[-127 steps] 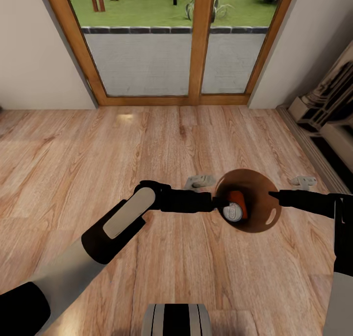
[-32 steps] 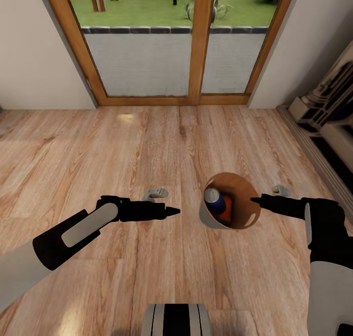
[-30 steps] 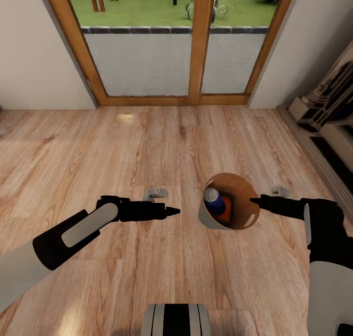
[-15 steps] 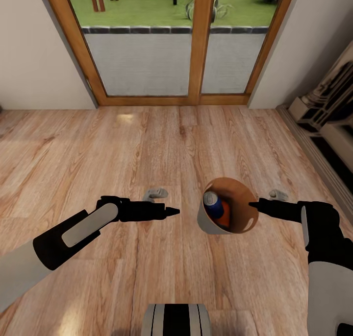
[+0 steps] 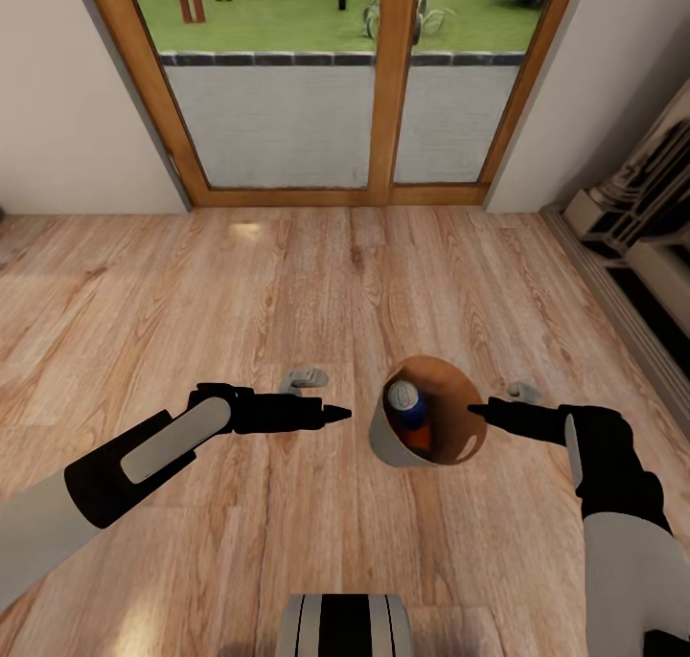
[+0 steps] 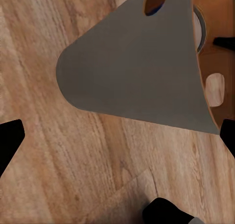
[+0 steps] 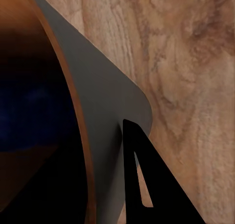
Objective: Put the three can of soda from the living room inside the tash can in the kitchen.
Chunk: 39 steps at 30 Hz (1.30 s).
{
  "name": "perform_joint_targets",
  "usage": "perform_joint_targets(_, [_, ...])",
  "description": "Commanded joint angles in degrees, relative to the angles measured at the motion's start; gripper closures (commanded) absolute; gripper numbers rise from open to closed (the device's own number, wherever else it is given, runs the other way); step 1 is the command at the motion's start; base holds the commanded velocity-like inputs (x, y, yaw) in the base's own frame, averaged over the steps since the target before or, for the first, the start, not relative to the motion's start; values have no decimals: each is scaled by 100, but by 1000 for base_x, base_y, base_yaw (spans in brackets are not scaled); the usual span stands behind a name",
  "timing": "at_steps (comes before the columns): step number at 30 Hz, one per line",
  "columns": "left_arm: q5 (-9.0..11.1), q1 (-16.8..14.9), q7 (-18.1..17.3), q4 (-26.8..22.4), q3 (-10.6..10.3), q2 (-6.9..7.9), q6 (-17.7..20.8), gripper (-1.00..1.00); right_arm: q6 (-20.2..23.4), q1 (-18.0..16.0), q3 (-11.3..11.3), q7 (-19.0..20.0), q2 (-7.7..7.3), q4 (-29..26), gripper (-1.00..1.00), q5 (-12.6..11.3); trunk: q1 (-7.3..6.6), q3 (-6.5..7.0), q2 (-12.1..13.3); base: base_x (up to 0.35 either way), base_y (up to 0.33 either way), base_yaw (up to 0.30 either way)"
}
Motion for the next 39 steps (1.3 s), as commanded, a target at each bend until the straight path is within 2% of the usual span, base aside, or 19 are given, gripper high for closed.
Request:
perform_joint_targets(1, [1,-2,0,0,0,-1,0,-100,64,-1,-4,24,5,13,100,-155,-1,0,0,0,0,0])
perform_joint_targets(11, [-1,1,0,0,0,-7,0,-100,28,-1,-20,23,12,37,100,-156,-1,0,0,0,0,0])
perform_joint_targets(12, [-2,2,0,0,0,-8,0,-100,28,-1,-21,23,12,37,-100,-156,-1,0,0,0,0,0])
perform_joint_targets(39, [4,4,0,0,0,-8,0,-100,17,-1,15,13,8,-84,-100,-120,-1,0,0,0,0,0])
